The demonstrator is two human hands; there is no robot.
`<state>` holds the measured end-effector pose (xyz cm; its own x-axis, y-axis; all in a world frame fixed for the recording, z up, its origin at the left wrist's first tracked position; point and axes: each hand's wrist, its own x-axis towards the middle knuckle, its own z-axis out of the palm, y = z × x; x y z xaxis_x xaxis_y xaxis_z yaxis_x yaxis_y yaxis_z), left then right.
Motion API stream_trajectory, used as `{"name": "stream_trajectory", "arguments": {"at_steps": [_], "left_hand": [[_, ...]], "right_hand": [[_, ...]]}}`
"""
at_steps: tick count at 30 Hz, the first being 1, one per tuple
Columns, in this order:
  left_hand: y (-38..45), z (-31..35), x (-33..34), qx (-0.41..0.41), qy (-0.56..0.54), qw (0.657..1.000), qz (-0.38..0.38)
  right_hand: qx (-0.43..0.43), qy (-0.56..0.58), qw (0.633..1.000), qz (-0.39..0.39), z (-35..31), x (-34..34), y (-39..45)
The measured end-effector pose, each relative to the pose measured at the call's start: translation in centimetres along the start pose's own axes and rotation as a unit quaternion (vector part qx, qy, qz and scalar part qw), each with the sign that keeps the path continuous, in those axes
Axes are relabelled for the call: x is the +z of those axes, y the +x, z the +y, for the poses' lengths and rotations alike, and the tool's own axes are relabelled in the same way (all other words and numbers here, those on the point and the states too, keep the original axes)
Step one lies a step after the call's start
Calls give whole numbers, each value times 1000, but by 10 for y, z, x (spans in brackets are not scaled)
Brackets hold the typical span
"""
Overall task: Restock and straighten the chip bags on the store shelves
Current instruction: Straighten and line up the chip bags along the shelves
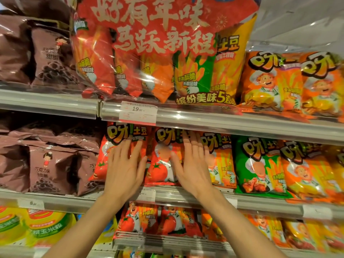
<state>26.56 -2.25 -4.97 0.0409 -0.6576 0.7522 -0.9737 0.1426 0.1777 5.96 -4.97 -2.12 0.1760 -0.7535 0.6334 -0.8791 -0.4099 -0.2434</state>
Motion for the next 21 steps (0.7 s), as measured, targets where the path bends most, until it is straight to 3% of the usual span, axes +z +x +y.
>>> {"name": "stream_trajectory", "arguments": {"at_steps": [5,12,21], "left_hand": [[-1,49,1,-10,-100,995,-11],[7,144,10,19,-177,984,-20],[17,266,52,-5,-259,958,-127]], "right_hand": [[48,-19,997,56,35,-28,-14],[150,-36,985,73,116,-84,-28],[223,16,974,-42,217,-141,-33]]}}
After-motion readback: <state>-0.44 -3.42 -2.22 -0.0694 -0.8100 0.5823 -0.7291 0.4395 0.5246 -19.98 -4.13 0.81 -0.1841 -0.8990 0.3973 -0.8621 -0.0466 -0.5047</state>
